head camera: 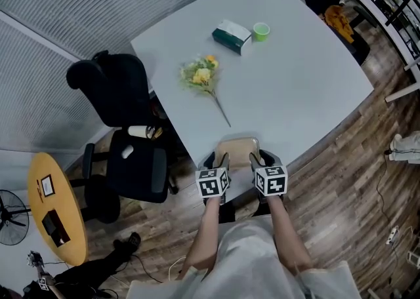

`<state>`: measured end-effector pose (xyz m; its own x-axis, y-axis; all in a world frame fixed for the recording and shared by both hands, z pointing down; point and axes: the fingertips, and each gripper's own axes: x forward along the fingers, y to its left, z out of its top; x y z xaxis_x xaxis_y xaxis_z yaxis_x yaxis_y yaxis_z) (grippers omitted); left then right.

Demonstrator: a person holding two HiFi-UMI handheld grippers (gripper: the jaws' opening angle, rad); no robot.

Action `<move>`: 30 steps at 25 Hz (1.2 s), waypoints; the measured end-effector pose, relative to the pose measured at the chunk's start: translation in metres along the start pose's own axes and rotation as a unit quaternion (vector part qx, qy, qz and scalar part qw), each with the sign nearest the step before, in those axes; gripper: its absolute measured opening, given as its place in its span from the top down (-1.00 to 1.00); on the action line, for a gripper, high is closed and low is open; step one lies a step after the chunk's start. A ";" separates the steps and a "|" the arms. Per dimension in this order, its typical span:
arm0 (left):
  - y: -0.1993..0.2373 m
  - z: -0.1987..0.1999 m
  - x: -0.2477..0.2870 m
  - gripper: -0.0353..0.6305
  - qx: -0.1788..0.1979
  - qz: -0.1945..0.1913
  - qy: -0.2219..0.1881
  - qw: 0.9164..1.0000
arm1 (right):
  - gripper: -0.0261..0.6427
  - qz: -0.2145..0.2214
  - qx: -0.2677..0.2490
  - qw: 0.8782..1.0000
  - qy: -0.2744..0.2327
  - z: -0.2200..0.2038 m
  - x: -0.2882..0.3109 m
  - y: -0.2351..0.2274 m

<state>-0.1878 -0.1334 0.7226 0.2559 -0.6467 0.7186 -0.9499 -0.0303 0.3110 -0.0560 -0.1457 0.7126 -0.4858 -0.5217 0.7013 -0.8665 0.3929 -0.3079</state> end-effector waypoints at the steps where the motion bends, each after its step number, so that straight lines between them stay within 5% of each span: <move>1: 0.000 0.001 -0.001 0.29 0.000 -0.001 -0.002 1.000 | 0.50 -0.001 0.001 1.000 -0.003 0.001 -0.001 0.001; 15: 0.007 0.017 -0.024 0.29 0.010 -0.023 -0.034 0.999 | 0.85 -0.026 0.022 0.998 -0.059 0.016 -0.021 0.012; 30: 0.011 0.019 -0.076 0.29 0.057 -0.069 -0.071 0.994 | 0.87 -0.061 0.023 0.991 -0.114 0.008 -0.054 0.050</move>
<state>-0.2213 -0.0987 0.6597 0.3641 -0.7308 0.5774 -0.9240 -0.2060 0.3220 -0.0744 -0.1037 0.6547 -0.3848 -0.7234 0.5733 -0.9226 0.2828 -0.2625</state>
